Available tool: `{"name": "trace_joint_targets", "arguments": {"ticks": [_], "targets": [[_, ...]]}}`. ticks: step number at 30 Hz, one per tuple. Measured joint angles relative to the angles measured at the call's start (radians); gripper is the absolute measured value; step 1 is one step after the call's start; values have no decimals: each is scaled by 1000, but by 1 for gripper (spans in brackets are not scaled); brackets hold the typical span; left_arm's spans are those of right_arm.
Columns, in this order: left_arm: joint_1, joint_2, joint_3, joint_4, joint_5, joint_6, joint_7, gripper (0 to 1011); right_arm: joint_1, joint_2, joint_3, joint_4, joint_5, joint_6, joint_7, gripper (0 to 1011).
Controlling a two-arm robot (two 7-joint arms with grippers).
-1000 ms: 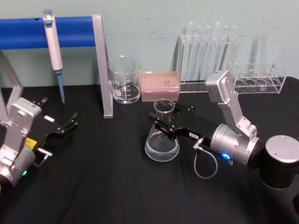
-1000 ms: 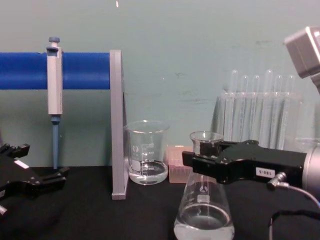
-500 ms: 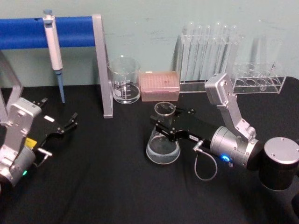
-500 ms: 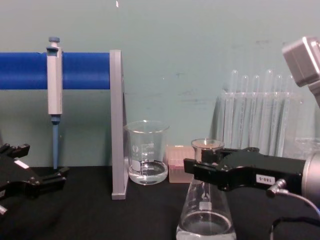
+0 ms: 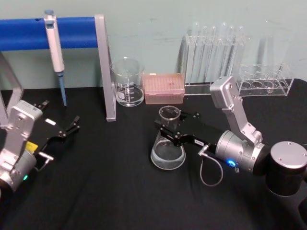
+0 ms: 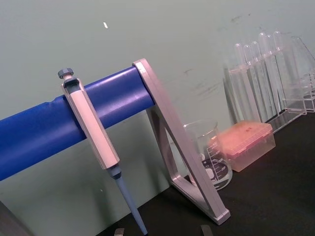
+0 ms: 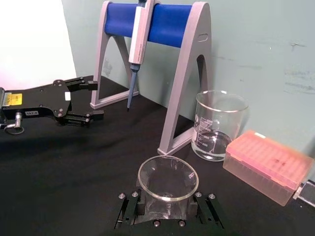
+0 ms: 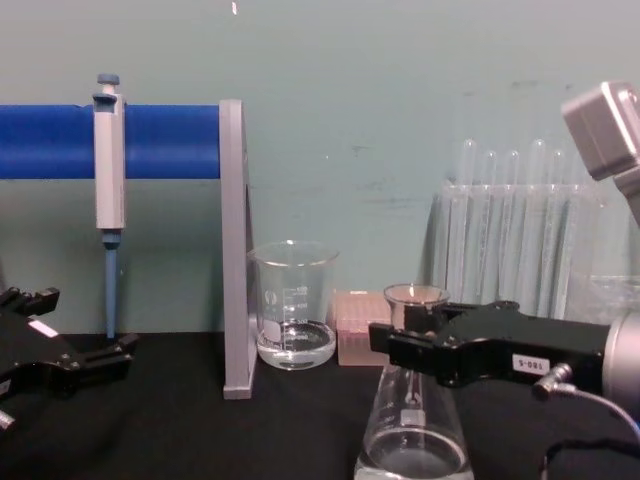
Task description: Grasp the erlenmeyer flask with one hand, shake it three times, then place it back.
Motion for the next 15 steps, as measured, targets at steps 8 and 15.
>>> {"name": "trace_joint_targets", "arguments": {"ticks": [8,15], "targets": [[0,0,0,0,0,0,0,1001,1,0,-1,1,-4,5,-1,451],[0,0,0,0,0,0,0,1001,2,1,-4,4,-12,8,-1,451]]}}
